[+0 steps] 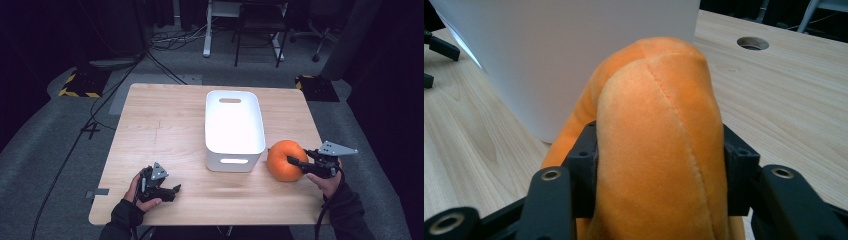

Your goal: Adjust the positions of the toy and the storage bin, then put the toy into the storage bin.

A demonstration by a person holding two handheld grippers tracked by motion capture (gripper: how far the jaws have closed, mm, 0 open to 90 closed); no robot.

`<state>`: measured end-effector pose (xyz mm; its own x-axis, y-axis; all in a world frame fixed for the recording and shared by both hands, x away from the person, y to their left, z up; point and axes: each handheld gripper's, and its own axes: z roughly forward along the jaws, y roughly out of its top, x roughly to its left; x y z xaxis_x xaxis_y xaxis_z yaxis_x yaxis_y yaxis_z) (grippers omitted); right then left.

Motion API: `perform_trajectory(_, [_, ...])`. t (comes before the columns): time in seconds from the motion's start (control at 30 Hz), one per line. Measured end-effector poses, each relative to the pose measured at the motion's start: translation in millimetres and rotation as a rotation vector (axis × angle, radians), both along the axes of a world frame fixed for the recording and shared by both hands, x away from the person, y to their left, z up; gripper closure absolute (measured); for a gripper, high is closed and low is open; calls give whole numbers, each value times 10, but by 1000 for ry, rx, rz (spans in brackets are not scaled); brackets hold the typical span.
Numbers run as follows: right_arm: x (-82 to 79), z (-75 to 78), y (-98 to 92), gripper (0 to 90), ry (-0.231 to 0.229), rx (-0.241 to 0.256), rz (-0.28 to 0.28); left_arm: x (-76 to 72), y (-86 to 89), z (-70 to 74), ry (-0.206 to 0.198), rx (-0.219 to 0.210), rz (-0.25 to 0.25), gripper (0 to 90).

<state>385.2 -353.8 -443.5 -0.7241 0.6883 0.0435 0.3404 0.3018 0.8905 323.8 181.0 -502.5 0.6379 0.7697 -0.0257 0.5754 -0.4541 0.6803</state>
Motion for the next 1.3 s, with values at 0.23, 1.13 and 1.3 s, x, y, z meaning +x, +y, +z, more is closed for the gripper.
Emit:
perform_trajectory(0.23, [3, 3, 0, 491, 2, -4, 7, 6, 4, -2, -6, 1, -3, 156])
perform_trajectory(1.13, [-117, 147, 1, 532, -78, -5, -3, 35, -7, 1, 2, 5, -5, 145])
perform_trajectory(1.3, [-133, 224, 21, 531, -107, 0, -15, 35, -7, 0, 1, 5, -5, 145])
